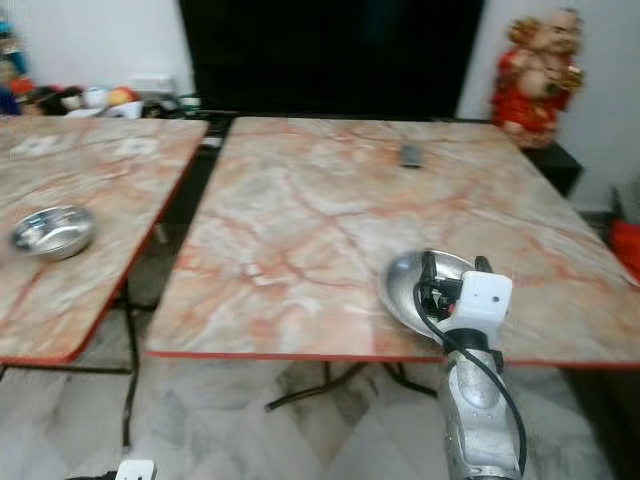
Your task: Setting the table
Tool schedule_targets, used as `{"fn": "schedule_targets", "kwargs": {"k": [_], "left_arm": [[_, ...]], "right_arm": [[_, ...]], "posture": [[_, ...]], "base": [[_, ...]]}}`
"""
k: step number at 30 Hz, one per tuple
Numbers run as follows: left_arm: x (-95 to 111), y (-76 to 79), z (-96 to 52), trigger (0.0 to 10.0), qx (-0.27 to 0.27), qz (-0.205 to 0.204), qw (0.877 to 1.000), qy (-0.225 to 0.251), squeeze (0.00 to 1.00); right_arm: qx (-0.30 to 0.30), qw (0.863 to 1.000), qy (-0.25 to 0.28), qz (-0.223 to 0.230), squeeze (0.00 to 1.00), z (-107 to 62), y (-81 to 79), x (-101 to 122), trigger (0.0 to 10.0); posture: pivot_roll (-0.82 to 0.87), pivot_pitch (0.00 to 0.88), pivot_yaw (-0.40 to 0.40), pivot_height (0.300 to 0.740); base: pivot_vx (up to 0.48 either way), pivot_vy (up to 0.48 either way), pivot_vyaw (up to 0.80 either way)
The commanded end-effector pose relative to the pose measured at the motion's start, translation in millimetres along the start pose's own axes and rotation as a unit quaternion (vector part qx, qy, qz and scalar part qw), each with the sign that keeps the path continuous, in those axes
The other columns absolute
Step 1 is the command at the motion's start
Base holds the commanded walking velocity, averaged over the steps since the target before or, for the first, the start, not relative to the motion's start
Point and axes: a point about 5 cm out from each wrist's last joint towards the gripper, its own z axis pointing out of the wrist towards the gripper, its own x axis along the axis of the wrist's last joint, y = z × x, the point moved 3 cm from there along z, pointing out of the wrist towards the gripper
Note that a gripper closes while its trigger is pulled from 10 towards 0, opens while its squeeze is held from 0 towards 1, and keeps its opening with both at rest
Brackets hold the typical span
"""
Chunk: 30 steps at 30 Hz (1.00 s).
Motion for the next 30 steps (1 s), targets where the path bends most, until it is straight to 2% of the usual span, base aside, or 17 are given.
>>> {"fn": "schedule_targets", "kwargs": {"k": [1, 21, 30], "left_arm": [[-6, -2.0, -1.8, 10.0, 0.005, -0.008, 1.000, -0.008, 0.00], [-24, -7.6, -7.8, 10.0, 0.013, -0.014, 0.999, -0.035, 0.00], [-24, -8.5, -8.2, 10.0, 0.013, -0.013, 0.999, -0.035, 0.00]], "right_arm": [[0.001, 1.000, -0.004, 0.006, 0.00, -0.4, -0.1, -2, 10.0], [0.008, 1.000, -0.008, 0.021, 0.00, 1.0, -9.0, -4, 10.0], [0.011, 1.000, -0.013, 0.025, 0.00, -0.8, -14.2, -7, 10.0]], "posture": [[-0.05, 0.050, -0.005, 0.740], [-0.03, 0.075, -0.010, 0.740], [-0.02, 0.080, -0.007, 0.740]], "base": [[0.000, 0.375, 0.00], [0.000, 0.374, 0.00], [0.000, 0.374, 0.00]]}}
